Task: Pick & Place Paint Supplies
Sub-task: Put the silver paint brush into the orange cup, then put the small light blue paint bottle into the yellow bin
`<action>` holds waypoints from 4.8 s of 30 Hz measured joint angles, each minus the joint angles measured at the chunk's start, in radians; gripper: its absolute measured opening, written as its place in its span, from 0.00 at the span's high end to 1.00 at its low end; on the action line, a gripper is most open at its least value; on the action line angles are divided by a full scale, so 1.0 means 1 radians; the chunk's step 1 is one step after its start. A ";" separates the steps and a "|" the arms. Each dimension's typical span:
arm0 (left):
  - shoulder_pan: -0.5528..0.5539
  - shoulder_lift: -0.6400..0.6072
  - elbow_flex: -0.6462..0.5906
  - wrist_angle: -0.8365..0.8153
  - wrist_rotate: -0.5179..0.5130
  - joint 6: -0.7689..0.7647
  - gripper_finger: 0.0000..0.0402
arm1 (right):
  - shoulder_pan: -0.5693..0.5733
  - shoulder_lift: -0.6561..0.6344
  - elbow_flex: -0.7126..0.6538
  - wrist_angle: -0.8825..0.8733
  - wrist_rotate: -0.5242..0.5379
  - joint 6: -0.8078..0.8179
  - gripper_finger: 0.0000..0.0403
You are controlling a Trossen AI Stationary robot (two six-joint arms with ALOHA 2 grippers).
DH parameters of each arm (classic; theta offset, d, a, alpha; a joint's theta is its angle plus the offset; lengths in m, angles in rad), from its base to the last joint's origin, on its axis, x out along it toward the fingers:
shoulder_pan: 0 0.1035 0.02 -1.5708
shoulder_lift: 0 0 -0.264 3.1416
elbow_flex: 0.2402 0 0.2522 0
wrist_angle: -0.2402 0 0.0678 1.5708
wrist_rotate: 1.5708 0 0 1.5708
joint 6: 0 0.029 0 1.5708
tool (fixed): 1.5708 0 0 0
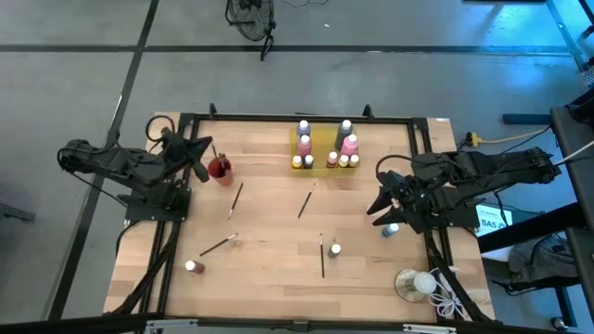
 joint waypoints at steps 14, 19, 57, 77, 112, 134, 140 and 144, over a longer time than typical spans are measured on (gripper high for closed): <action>-0.141 -0.020 -0.104 -0.196 -0.162 -0.342 0.99 | -0.021 0.000 0.000 0.031 0.014 0.001 0.53; -0.204 -0.021 -0.179 -0.189 -0.263 -0.434 0.99 | -0.035 0.000 0.000 0.053 0.014 0.003 0.53; -0.264 -0.030 -0.360 -0.143 -0.467 -0.723 0.68 | -0.045 0.031 0.000 0.135 0.017 0.038 0.53; -0.277 0.128 -0.051 0.571 -0.082 0.401 0.68 | -0.045 0.034 0.000 0.146 0.010 0.023 0.53; -0.331 0.333 0.145 0.498 0.087 0.181 0.22 | 0.054 0.169 0.313 -0.839 0.168 0.056 0.53; -0.331 0.332 0.145 0.498 0.202 0.096 0.21 | 0.126 0.343 0.017 -0.738 0.145 0.207 0.53; -0.331 0.332 0.145 0.498 0.213 0.085 0.21 | 0.168 0.343 -0.027 -0.652 0.137 0.237 0.53; -0.331 0.332 0.145 0.498 0.220 0.085 0.21 | 0.172 0.339 -0.047 -0.637 0.138 0.247 0.53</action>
